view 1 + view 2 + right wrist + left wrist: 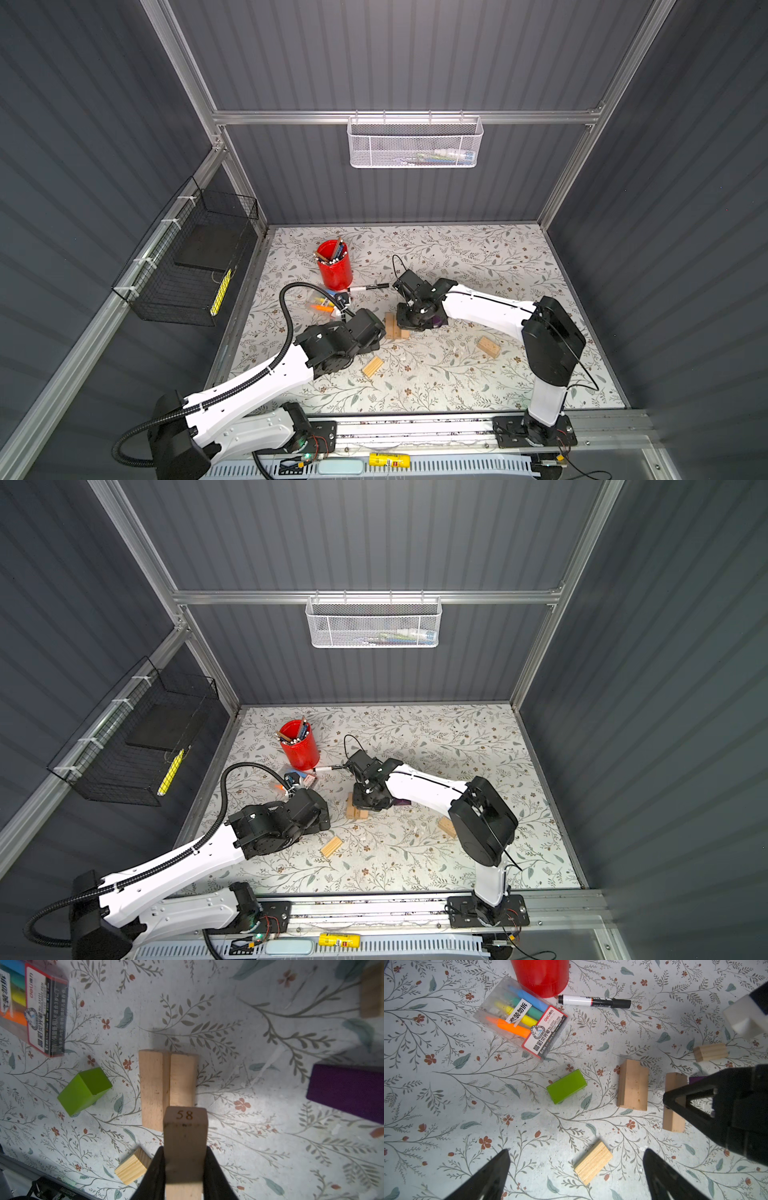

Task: Build the wood block tower
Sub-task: 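Carry the block upright with right gripper toward the standing blocks, then lower block 58 upright against the standing blocks with the right gripper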

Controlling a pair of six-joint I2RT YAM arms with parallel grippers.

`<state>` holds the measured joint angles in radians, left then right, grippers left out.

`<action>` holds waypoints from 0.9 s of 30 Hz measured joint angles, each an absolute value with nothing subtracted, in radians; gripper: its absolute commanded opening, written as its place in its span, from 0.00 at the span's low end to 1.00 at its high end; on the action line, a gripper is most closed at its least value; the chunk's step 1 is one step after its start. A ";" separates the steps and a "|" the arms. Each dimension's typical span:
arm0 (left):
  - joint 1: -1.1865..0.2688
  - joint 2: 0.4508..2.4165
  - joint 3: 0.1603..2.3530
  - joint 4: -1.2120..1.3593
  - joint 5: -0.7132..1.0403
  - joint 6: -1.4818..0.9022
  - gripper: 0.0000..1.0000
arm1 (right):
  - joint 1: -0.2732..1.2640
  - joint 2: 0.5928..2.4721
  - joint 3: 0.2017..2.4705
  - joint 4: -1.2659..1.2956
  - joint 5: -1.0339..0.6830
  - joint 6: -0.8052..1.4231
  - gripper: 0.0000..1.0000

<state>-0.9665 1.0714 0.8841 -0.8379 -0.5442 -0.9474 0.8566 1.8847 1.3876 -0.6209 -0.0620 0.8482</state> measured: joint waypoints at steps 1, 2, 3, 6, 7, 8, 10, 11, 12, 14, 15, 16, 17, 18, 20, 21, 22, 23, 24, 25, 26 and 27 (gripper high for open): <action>-0.966 1.070 0.883 -0.839 -0.546 -0.949 1.00 | 0.857 1.902 1.402 -0.622 -0.060 0.848 0.19; -0.966 1.069 0.883 -0.840 -0.548 -0.951 1.00 | 0.857 1.917 1.413 -0.622 -0.057 0.848 0.19; -0.966 1.068 0.883 -0.841 -0.551 -0.952 1.00 | 0.857 1.928 1.422 -0.622 -0.055 0.848 0.19; -0.966 1.067 0.879 -0.850 -0.552 -0.956 1.00 | 0.857 1.961 1.443 -0.627 -0.052 0.848 0.19; -0.965 1.066 0.878 -0.852 -0.553 -0.957 1.00 | 0.857 1.967 1.446 -0.627 -0.051 0.848 0.19; -0.965 1.064 0.876 -0.853 -0.555 -0.959 1.00 | 0.857 1.976 1.450 -0.629 -0.050 0.848 0.18; -0.965 1.061 0.874 -0.854 -0.556 -0.963 1.00 | 0.857 1.986 1.456 -0.631 -0.048 0.848 0.19; -0.965 1.059 0.873 -0.853 -0.556 -0.965 1.00 | 0.857 1.990 1.460 -0.633 -0.048 0.849 0.18; -0.965 1.058 0.872 -0.854 -0.558 -0.966 1.00 | 0.857 1.996 1.464 -0.634 -0.046 0.849 0.18; -0.965 1.055 0.871 -0.854 -0.558 -0.967 1.00 | 0.857 2.005 1.473 -0.637 -0.043 0.849 0.18; -0.965 1.053 0.870 -0.853 -0.559 -0.967 1.00 | 0.857 2.010 1.476 -0.637 -0.041 0.849 0.19; -0.965 1.052 0.870 -0.854 -0.559 -0.968 1.00 | 0.857 2.014 1.478 -0.639 -0.038 0.849 0.19; -0.965 1.052 0.869 -0.854 -0.558 -0.970 1.00 | 0.857 2.017 1.480 -0.640 -0.037 0.849 0.19; -0.965 1.051 0.868 -0.853 -0.559 -0.971 1.00 | 0.857 2.021 1.481 -0.640 -0.036 0.850 0.18; -0.965 1.051 0.868 -0.853 -0.558 -0.973 1.00 | 0.857 2.027 1.485 -0.644 -0.034 0.851 0.19; -0.965 1.051 0.868 -0.854 -0.558 -0.973 1.00 | 0.857 2.032 1.489 -0.645 -0.033 0.852 0.19; -0.965 1.051 0.868 -0.853 -0.559 -0.973 1.00 | 0.857 2.035 1.491 -0.645 -0.031 0.852 0.19; -0.965 1.051 0.868 -0.854 -0.558 -0.973 1.00 | 0.857 2.038 1.491 -0.644 -0.030 0.852 0.19; -0.965 1.051 0.868 -0.854 -0.558 -0.973 1.00 | 0.857 2.039 1.491 -0.645 -0.030 0.852 0.19; -0.965 1.051 0.868 -0.854 -0.558 -0.973 1.00 | 0.857 2.039 1.491 -0.645 -0.030 0.852 0.19; -0.965 1.051 0.868 -0.854 -0.558 -0.973 1.00 | 0.857 2.040 1.491 -0.645 -0.030 0.852 0.19; -0.965 1.051 0.868 -0.854 -0.558 -0.973 1.00 | 0.857 2.040 1.492 -0.645 -0.030 0.853 0.19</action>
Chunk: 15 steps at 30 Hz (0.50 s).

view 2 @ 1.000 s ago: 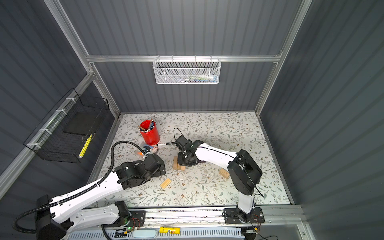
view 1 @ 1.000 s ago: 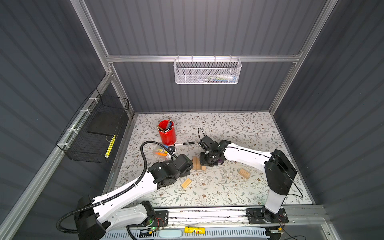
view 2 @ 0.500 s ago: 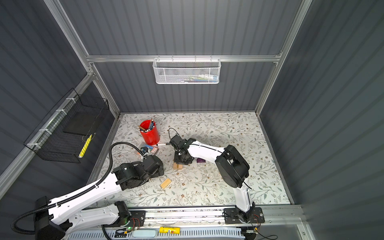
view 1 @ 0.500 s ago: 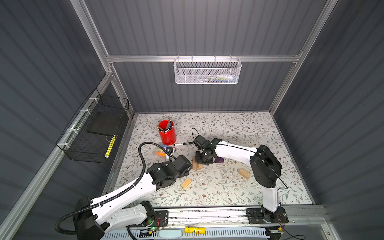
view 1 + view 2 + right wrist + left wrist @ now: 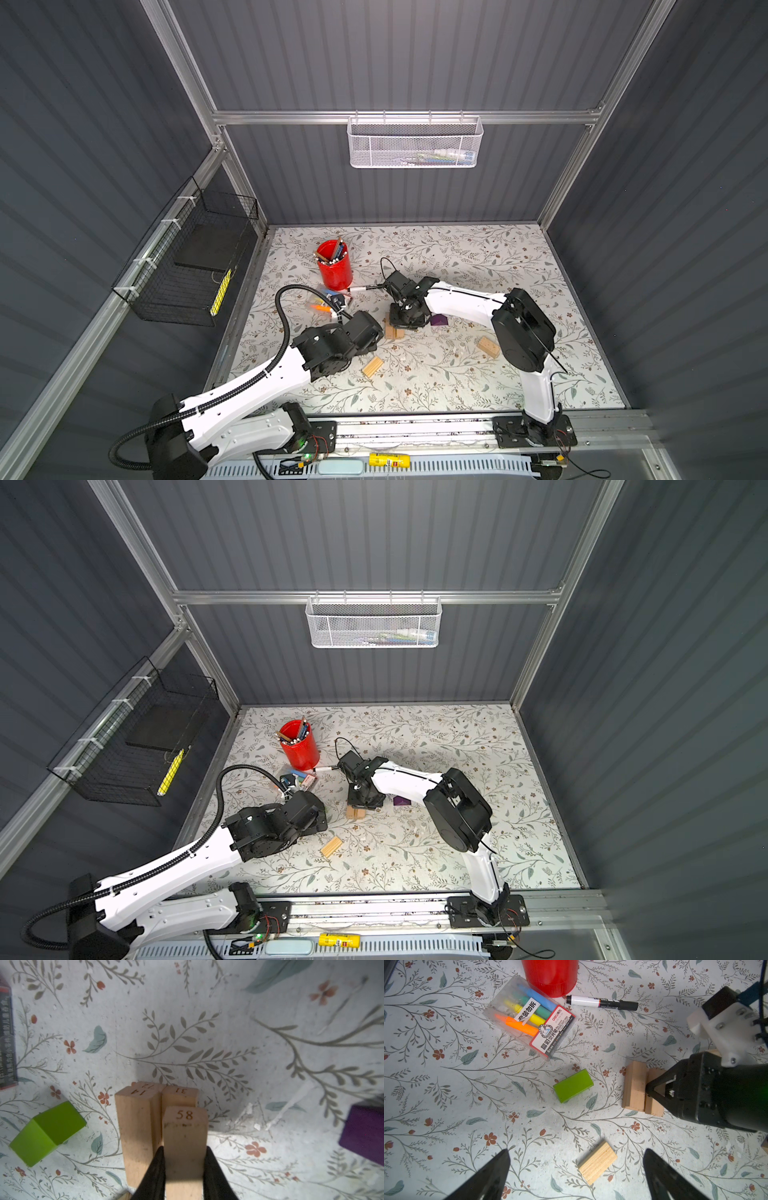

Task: Build the wood block tower
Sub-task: 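Lower block 58 upright against the standing blocks with the right gripper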

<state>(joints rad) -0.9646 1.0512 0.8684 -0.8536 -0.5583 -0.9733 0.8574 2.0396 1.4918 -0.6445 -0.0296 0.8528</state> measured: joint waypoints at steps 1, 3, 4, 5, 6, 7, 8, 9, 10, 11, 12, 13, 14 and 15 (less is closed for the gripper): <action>-0.963 1.051 0.868 -0.854 -0.558 -0.973 1.00 | 0.857 2.040 1.492 -0.645 -0.030 0.853 0.20; -0.962 1.052 0.868 -0.854 -0.559 -0.973 1.00 | 0.857 2.040 1.492 -0.645 -0.029 0.855 0.21; -0.962 1.052 0.868 -0.853 -0.559 -0.973 1.00 | 0.857 2.040 1.492 -0.645 -0.029 0.855 0.21; -0.961 1.052 0.868 -0.854 -0.558 -0.973 1.00 | 0.857 2.040 1.492 -0.644 -0.028 0.855 0.22; -0.960 1.052 0.868 -0.854 -0.558 -0.973 1.00 | 0.857 2.040 1.492 -0.644 -0.028 0.856 0.23; -0.960 1.052 0.868 -0.853 -0.558 -0.973 1.00 | 0.857 2.041 1.492 -0.644 -0.028 0.856 0.24; -0.960 1.052 0.868 -0.853 -0.558 -0.973 1.00 | 0.857 2.042 1.492 -0.644 -0.028 0.856 0.25; -0.960 1.052 0.868 -0.853 -0.559 -0.973 1.00 | 0.857 2.044 1.493 -0.644 -0.028 0.856 0.26; -0.960 1.053 0.868 -0.853 -0.558 -0.973 1.00 | 0.857 2.046 1.493 -0.644 -0.028 0.856 0.26; -0.960 1.054 0.868 -0.853 -0.558 -0.973 1.00 | 0.857 2.047 1.493 -0.644 -0.028 0.856 0.27; -0.960 1.056 0.868 -0.853 -0.558 -0.973 1.00 | 0.857 2.048 1.493 -0.644 -0.028 0.856 0.28; -0.960 1.058 0.868 -0.853 -0.558 -0.973 1.00 | 0.857 2.048 1.493 -0.644 -0.027 0.856 0.29; -0.960 1.059 0.868 -0.853 -0.558 -0.973 1.00 | 0.857 2.048 1.493 -0.644 -0.027 0.857 0.29; -0.960 1.061 0.868 -0.853 -0.558 -0.973 1.00 | 0.857 2.048 1.493 -0.644 -0.027 0.857 0.30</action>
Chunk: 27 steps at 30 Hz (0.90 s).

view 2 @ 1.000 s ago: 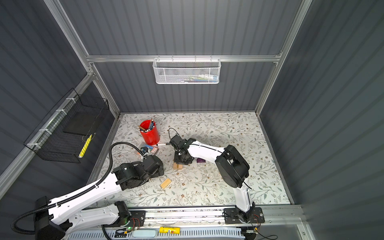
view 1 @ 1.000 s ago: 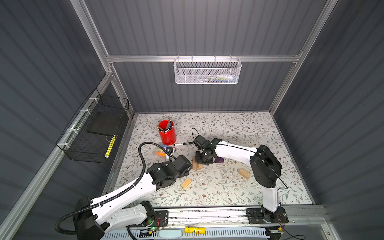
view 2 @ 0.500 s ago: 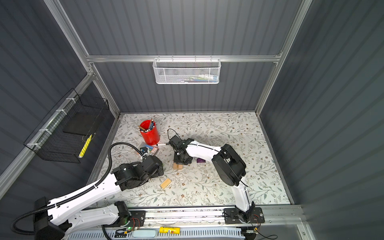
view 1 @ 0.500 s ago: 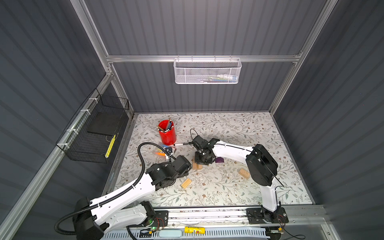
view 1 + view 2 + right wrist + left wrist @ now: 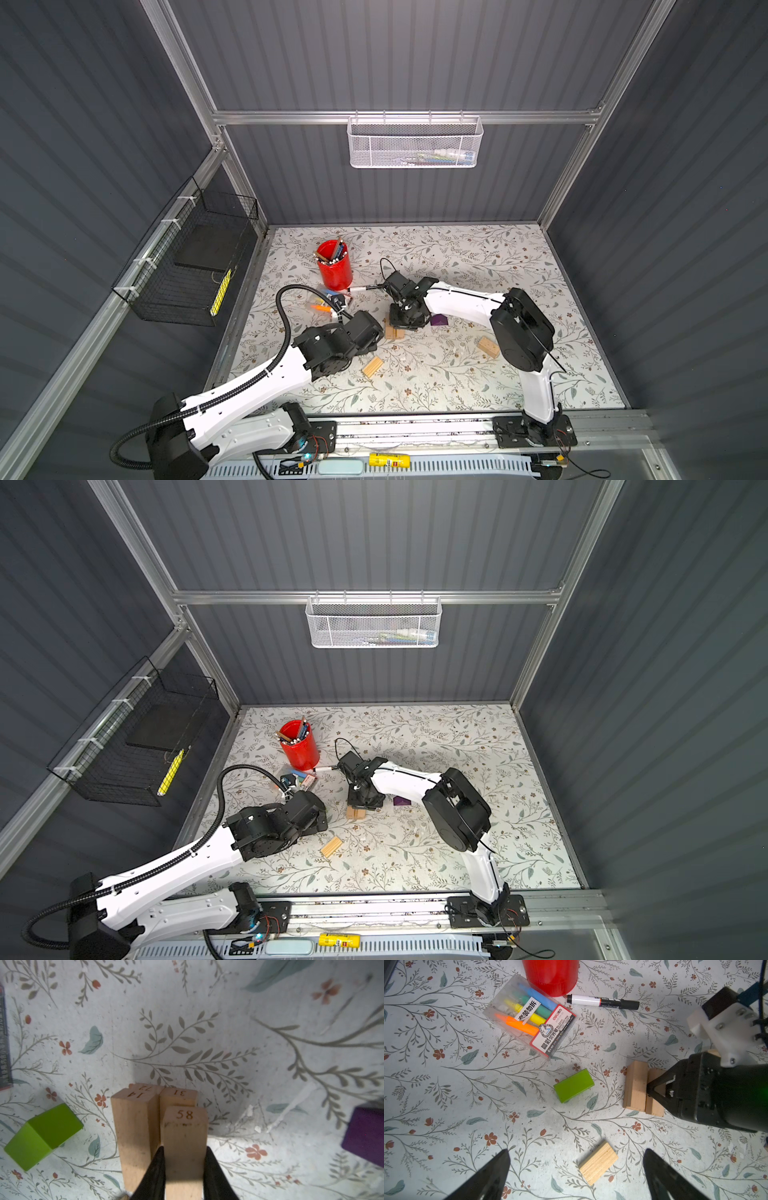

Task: Build the wood block tower
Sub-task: 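Lower block 58 upright against the standing blocks with the right gripper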

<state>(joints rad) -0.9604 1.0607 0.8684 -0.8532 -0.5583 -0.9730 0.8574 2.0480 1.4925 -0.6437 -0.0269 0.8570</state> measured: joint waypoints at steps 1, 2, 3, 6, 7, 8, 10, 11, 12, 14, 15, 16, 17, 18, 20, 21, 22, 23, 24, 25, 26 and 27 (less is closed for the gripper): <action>-0.960 1.061 0.868 -0.853 -0.558 -0.973 1.00 | 0.857 2.048 1.493 -0.644 -0.027 0.857 0.31; -0.960 1.063 0.868 -0.853 -0.558 -0.973 1.00 | 0.857 2.048 1.493 -0.644 -0.027 0.859 0.31; -0.960 1.064 0.868 -0.853 -0.558 -0.973 1.00 | 0.857 2.048 1.493 -0.644 -0.026 0.860 0.32; -0.960 1.065 0.868 -0.853 -0.558 -0.973 1.00 | 0.857 2.048 1.493 -0.644 -0.026 0.861 0.33; -0.960 1.065 0.868 -0.853 -0.558 -0.973 1.00 | 0.857 2.048 1.493 -0.644 -0.027 0.862 0.33; -0.960 1.065 0.868 -0.853 -0.558 -0.973 1.00 | 0.857 2.048 1.493 -0.644 -0.026 0.863 0.33; -0.960 1.065 0.868 -0.853 -0.558 -0.973 1.00 | 0.857 2.048 1.493 -0.644 -0.026 0.864 0.34; -0.960 1.065 0.868 -0.853 -0.558 -0.973 1.00 | 0.857 2.048 1.493 -0.644 -0.026 0.864 0.34; -0.960 1.065 0.868 -0.853 -0.558 -0.973 1.00 | 0.857 2.048 1.493 -0.644 -0.026 0.864 0.34; -0.960 1.065 0.868 -0.853 -0.558 -0.973 1.00 | 0.857 2.048 1.493 -0.644 -0.027 0.864 0.34; -0.960 1.066 0.868 -0.853 -0.558 -0.973 1.00 | 0.857 2.047 1.493 -0.644 -0.027 0.865 0.34; -0.960 1.065 0.868 -0.853 -0.558 -0.973 1.00 | 0.857 2.047 1.493 -0.644 -0.027 0.865 0.34; -0.960 1.066 0.868 -0.853 -0.558 -0.973 1.00 | 0.857 2.046 1.493 -0.644 -0.027 0.867 0.34; -0.960 1.066 0.868 -0.853 -0.558 -0.973 1.00 | 0.857 2.046 1.493 -0.643 -0.027 0.868 0.34; -0.960 1.066 0.868 -0.853 -0.558 -0.973 1.00 | 0.857 2.041 1.493 -0.644 -0.027 0.871 0.35; -0.960 1.066 0.868 -0.853 -0.558 -0.973 1.00 | 0.857 2.036 1.492 -0.643 -0.027 0.873 0.35; -0.960 1.066 0.868 -0.853 -0.558 -0.973 1.00 | 0.857 2.030 1.491 -0.643 -0.027 0.874 0.35; -0.960 1.066 0.868 -0.853 -0.558 -0.973 1.00 | 0.857 2.021 1.488 -0.642 -0.027 0.875 0.35; -0.960 1.067 0.868 -0.853 -0.558 -0.973 1.00 | 0.857 2.011 1.484 -0.642 -0.027 0.875 0.35; -0.960 1.068 0.868 -0.853 -0.558 -0.973 1.00 | 0.857 2.002 1.481 -0.641 -0.027 0.876 0.35; -0.960 1.070 0.868 -0.853 -0.558 -0.973 1.00 | 0.857 1.991 1.476 -0.640 -0.027 0.877 0.35; -0.960 1.071 0.868 -0.853 -0.558 -0.973 1.00 | 0.857 1.979 1.472 -0.639 -0.027 0.879 0.35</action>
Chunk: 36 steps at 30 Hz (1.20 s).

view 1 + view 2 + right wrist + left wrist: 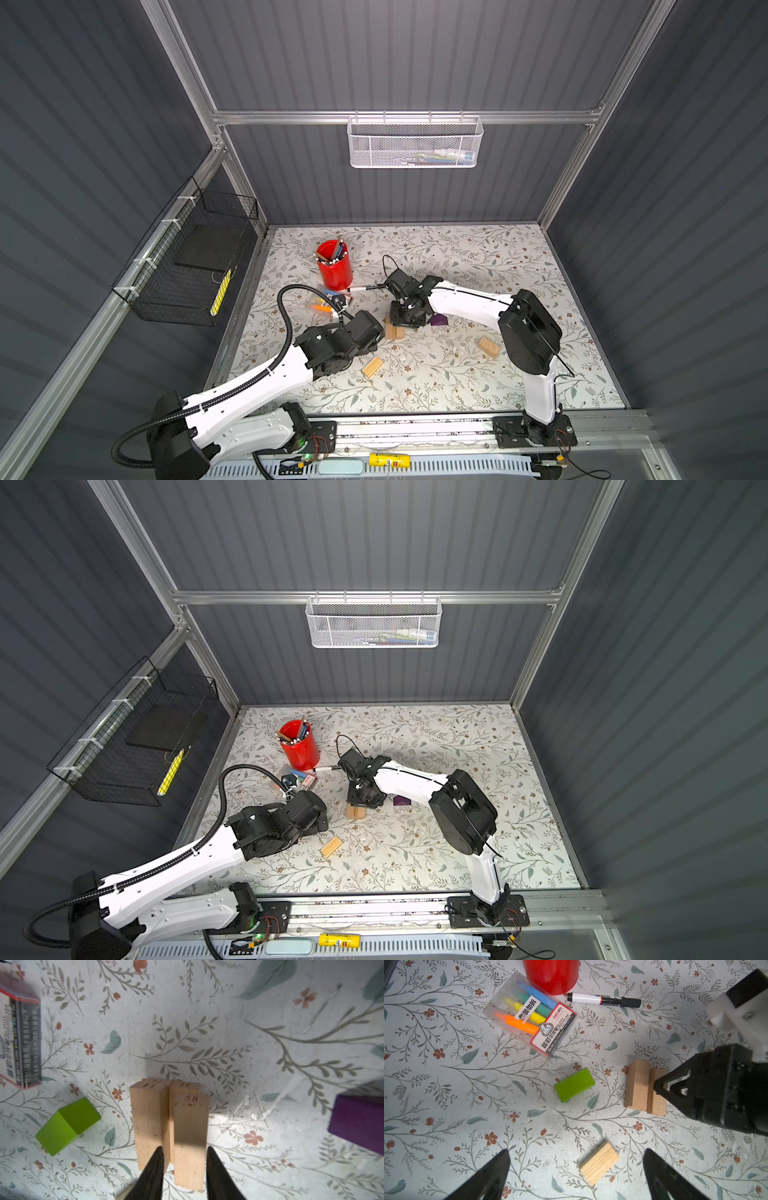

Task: Build the wood block tower
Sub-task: 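Lower block 58 upright against the standing blocks with the right gripper, then press block 58 against the group and open the right gripper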

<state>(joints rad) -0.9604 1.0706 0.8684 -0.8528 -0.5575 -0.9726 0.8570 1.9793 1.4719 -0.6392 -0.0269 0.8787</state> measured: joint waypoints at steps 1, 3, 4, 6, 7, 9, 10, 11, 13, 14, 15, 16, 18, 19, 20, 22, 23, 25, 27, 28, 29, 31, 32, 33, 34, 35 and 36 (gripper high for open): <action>-0.960 1.071 0.868 -0.852 -0.558 -0.972 1.00 | 0.857 1.970 1.467 -0.637 -0.027 0.879 0.35; -0.960 1.072 0.868 -0.852 -0.556 -0.971 1.00 | 0.855 1.948 1.451 -0.631 -0.027 0.879 0.36; -0.960 1.072 0.868 -0.852 -0.554 -0.970 1.00 | 0.855 1.935 1.436 -0.626 -0.030 0.879 0.36; -0.960 1.072 0.868 -0.852 -0.550 -0.965 1.00 | 0.851 1.898 1.387 -0.599 -0.044 0.879 0.38; -0.960 1.072 0.868 -0.852 -0.548 -0.961 1.00 | 0.849 1.878 1.357 -0.583 -0.054 0.881 0.38; -0.960 1.072 0.868 -0.845 -0.539 -0.952 1.00 | 0.843 1.837 1.295 -0.553 -0.081 0.887 0.38; -0.960 1.073 0.868 -0.841 -0.535 -0.948 1.00 | 0.840 1.825 1.276 -0.539 -0.092 0.891 0.38; -0.960 1.076 0.868 -0.835 -0.529 -0.944 1.00 | 0.835 1.812 1.246 -0.511 -0.113 0.895 0.38; -0.960 1.089 0.868 -0.822 -0.521 -0.935 1.00 | 0.826 1.794 1.199 -0.460 -0.143 0.902 0.38; -0.960 1.098 0.868 -0.817 -0.517 -0.931 1.00 | 0.819 1.790 1.177 -0.430 -0.160 0.909 0.38; -0.960 1.106 0.868 -0.813 -0.512 -0.927 1.00 | 0.815 1.789 1.161 -0.405 -0.174 0.913 0.38; -0.960 1.113 0.868 -0.809 -0.508 -0.923 1.00 | 0.808 1.790 1.143 -0.377 -0.189 0.917 0.38; -0.960 1.127 0.868 -0.800 -0.496 -0.916 1.00 | 0.796 1.792 1.123 -0.342 -0.213 0.925 0.38; -0.960 1.131 0.868 -0.797 -0.493 -0.912 1.00 | 0.790 1.792 1.118 -0.326 -0.222 0.929 0.38; -0.960 1.134 0.868 -0.792 -0.489 -0.909 1.00 | 0.785 1.793 1.114 -0.309 -0.231 0.933 0.38; -0.960 1.138 0.868 -0.781 -0.482 -0.902 1.00 | 0.776 1.793 1.106 -0.271 -0.249 0.938 0.37; -0.960 1.139 0.868 -0.776 -0.478 -0.899 1.00 | 0.771 1.794 1.105 -0.257 -0.257 0.942 0.36; -0.960 1.140 0.868 -0.767 -0.474 -0.893 1.00 | 0.765 1.800 1.105 -0.234 -0.268 0.944 0.34; -0.960 1.145 0.869 -0.762 -0.470 -0.889 1.00 | 0.760 1.807 1.105 -0.218 -0.275 0.945 0.35; -0.960 1.149 0.870 -0.762 -0.470 -0.886 1.00 | 0.759 1.810 1.104 -0.213 -0.278 0.946 0.34; -0.960 1.154 0.870 -0.762 -0.469 -0.883 1.00 | 0.758 1.811 1.101 -0.208 -0.281 0.946 0.34; -0.960 1.162 0.870 -0.762 -0.467 -0.882 1.00 | 0.754 1.811 1.095 -0.201 -0.285 0.947 0.33; -0.960 1.165 0.870 -0.762 -0.467 -0.881 1.00 | 0.753 1.812 1.093 -0.201 -0.286 0.948 0.33; -0.960 1.168 0.871 -0.762 -0.466 -0.879 1.00 | 0.753 1.814 1.093 -0.200 -0.287 0.950 0.33; -0.960 1.170 0.871 -0.762 -0.466 -0.877 1.00 | 0.752 1.818 1.093 -0.198 -0.288 0.951 0.33; -0.960 1.171 0.871 -0.762 -0.466 -0.875 1.00 | 0.752 1.821 1.092 -0.194 -0.289 0.951 0.33; -0.960 1.171 0.871 -0.762 -0.465 -0.875 1.00 | 0.751 1.824 1.090 -0.191 -0.289 0.953 0.32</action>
